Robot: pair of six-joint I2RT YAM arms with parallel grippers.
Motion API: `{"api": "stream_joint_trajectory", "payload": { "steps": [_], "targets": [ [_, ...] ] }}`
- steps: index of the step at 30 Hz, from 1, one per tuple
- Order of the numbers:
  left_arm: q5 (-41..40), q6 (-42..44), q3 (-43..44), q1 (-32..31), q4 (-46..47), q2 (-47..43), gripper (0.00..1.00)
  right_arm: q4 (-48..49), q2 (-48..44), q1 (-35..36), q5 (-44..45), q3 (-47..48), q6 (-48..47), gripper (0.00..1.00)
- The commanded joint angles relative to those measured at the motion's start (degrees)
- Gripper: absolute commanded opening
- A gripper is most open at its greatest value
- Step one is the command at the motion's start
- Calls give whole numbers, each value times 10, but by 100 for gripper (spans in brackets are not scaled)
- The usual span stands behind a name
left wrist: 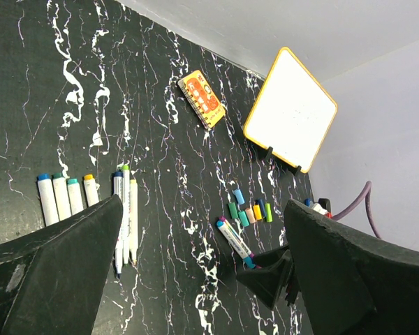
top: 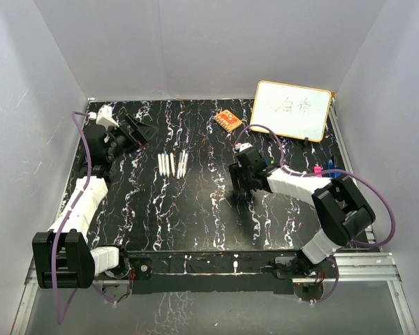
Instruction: Open the pen caps
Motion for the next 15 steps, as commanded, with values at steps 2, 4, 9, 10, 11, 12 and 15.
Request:
{"api": "stream_joint_trajectory", "payload": {
  "steps": [2,4,9,10,11,12,15],
  "targets": [
    [6,1,-4,2,11,-19,99,24,16,-3,-16,8,0,56],
    [6,1,-4,2,11,-20,99,26,18,-3,-23,7,-1,56],
    [5,2,-5,2,10,-20,99,34,12,-2,-44,4,-7,53],
    [5,1,-6,2,11,-20,98,35,8,-2,-49,4,-9,53],
    [4,1,-6,2,11,-20,98,36,4,-2,-56,3,-11,52],
    [4,1,-6,2,12,-20,99,37,-2,-2,-60,3,-13,52],
    [5,-1,-7,2,13,-19,99,39,-20,-1,-71,2,-18,51]
  ]
}}
